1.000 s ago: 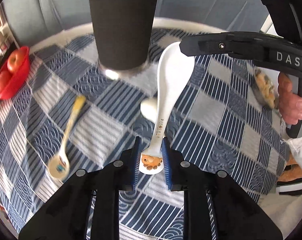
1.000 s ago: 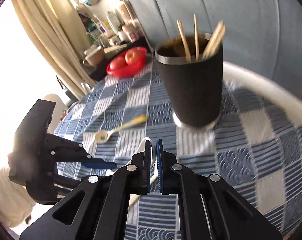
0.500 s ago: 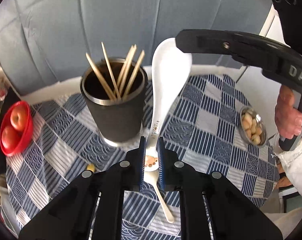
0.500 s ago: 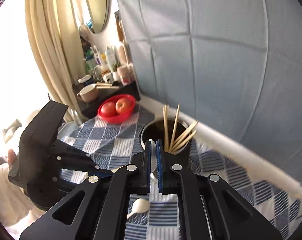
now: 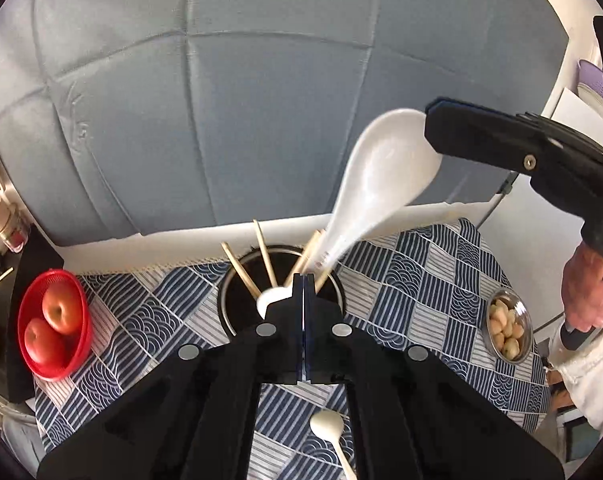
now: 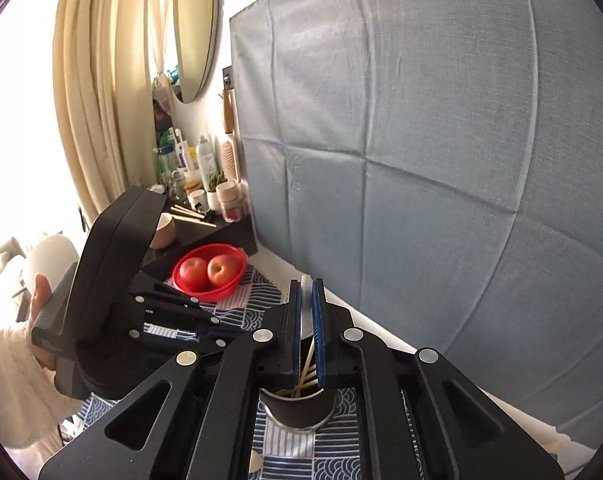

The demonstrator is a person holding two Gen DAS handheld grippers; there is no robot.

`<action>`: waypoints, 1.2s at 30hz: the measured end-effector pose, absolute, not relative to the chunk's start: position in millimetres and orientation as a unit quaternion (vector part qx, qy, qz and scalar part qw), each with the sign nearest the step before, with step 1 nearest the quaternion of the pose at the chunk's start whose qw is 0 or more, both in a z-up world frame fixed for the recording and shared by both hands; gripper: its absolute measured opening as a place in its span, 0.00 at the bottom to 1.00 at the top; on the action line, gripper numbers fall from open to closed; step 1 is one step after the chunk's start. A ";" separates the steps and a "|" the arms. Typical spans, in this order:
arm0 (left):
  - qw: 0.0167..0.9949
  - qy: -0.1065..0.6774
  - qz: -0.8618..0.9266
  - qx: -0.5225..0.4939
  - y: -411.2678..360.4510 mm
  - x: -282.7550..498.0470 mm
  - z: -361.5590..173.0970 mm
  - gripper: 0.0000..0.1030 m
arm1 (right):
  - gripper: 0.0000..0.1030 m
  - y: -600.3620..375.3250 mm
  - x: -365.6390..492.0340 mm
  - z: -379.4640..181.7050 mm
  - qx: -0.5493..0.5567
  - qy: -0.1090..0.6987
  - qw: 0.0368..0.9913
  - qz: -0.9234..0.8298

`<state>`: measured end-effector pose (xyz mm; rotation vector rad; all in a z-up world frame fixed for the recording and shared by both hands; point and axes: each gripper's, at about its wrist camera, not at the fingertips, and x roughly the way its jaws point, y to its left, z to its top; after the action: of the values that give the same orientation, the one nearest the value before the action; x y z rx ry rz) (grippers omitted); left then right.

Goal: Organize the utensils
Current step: 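Carry the white spoon over the black cup and open the left tool, then move the open left tool from the cup to the cartoon-printed spoon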

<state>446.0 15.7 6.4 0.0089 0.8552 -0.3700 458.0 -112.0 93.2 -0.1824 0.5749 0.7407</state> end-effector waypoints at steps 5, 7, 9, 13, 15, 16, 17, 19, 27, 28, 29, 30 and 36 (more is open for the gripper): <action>0.899 0.409 -0.157 0.002 22.9 447.3 -3.9 0.80 | 0.18 -101.9 464.8 80.6 -0.088 0.293 0.881 0.360; 0.904 0.398 -0.156 0.006 25.8 436.7 -8.6 0.82 | 0.63 -106.7 461.8 77.2 -0.083 0.284 0.889 0.350; 0.902 0.404 -0.149 0.010 29.3 429.4 -16.3 0.88 | 0.64 -113.4 461.9 74.9 -0.071 0.287 0.890 0.346; 0.898 0.418 -0.137 0.009 39.3 415.9 -31.1 0.92 | 0.81 -127.8 468.2 65.7 -0.040 0.304 0.891 0.334; 0.897 0.421 -0.135 0.006 44.3 409.6 -37.6 0.93 | 0.82 -130.5 469.1 60.2 -0.042 0.310 0.894 0.321; 0.896 0.425 -0.133 0.003 46.5 407.8 -41.4 0.94 | 0.82 -131.8 468.7 57.8 -0.042 0.315 0.893 0.319; 0.895 0.427 -0.131 0.001 48.4 406.4 -45.2 0.94 | 0.82 -133.7 467.9 53.3 -0.042 0.323 0.891 0.317; 0.891 0.436 -0.125 -0.005 53.4 401.1 -55.1 0.94 | 0.83 -135.4 465.8 46.0 -0.045 0.333 0.889 0.310; 0.875 0.474 -0.093 -0.025 72.0 379.2 -94.3 0.94 | 0.84 -128.4 460.0 1.3 -0.050 0.383 0.869 0.308; 0.874 0.478 -0.087 -0.025 75.9 375.1 -99.1 0.94 | 0.84 -125.7 458.1 -5.2 -0.050 0.390 0.865 0.312; 0.873 0.481 -0.081 -0.025 80.5 370.6 -103.9 0.94 | 0.84 -122.8 456.6 -8.6 -0.053 0.393 0.863 0.312; 0.871 0.485 -0.075 -0.026 83.9 366.9 -107.8 0.94 | 0.84 -119.7 454.5 -12.9 -0.055 0.397 0.860 0.315; 0.856 0.515 -0.039 -0.035 111.3 344.2 -138.1 0.94 | 0.84 -98.5 438.6 -33.1 -0.074 0.413 0.843 0.336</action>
<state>344.2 111.3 -138.1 -0.0730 1.0826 -0.0828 438.6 -98.5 -33.1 -0.1555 0.8731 0.7106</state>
